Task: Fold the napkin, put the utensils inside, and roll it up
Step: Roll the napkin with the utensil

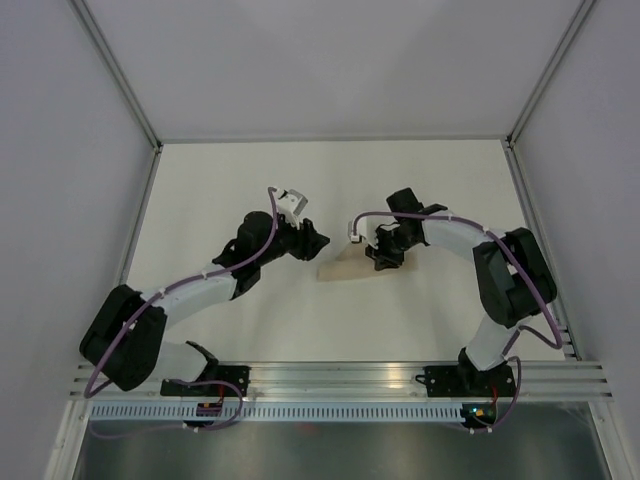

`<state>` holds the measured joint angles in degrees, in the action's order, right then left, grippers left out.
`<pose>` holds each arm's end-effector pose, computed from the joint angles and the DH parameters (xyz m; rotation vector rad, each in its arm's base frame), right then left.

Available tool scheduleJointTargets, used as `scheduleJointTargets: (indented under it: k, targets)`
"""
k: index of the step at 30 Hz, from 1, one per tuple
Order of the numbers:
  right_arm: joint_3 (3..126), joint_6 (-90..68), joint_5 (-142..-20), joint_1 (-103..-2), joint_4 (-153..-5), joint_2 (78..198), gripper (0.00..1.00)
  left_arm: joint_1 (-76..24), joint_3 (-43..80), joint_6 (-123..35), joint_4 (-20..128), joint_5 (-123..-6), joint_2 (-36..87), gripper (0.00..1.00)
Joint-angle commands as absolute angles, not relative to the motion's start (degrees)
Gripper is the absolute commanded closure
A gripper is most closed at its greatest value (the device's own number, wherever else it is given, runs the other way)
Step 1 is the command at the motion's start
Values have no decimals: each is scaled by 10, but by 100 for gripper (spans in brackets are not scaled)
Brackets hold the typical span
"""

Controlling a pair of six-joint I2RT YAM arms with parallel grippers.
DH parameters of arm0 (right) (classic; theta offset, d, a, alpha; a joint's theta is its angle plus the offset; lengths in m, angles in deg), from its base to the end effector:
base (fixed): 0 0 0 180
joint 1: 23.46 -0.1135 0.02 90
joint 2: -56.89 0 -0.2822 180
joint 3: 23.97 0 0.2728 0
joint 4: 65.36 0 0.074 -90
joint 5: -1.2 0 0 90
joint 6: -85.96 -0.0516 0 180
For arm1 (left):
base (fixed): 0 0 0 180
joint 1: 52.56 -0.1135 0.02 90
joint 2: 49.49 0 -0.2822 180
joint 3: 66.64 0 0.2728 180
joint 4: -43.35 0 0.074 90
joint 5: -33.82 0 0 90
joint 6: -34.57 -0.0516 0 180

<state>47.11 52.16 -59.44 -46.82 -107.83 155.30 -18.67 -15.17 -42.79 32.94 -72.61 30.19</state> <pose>0.3064 0.1599 0.1558 -1.7674 1.9321 0.5256 0.2637 -0.1947 0.2244 0.5591 1.8714 -0.8171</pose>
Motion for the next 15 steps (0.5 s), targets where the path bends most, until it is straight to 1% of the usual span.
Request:
scheduleJointTargets:
  k: [1,4,6,9,10,15]
  targets:
    - [516,555,-569,-465,-1215,1645,80,-166,-193,-471,191,-658,250,46]
    - [577,566,-560,-460,-1272,1707,80,-123,-195,-550,216,-625,240,45]
    - [619,570,-558,-455,-1307,1746,81,-100,-197,-591,222,-582,240,44]
    - [672,574,-552,-447,-1348,1792,80,-31,-187,-669,241,-524,252,44]
    - [685,573,-549,-445,-1357,1803,80,-15,-181,-714,246,-491,270,43]
    - [749,571,-547,-438,-1401,1853,80,61,-144,-799,272,-430,354,42]
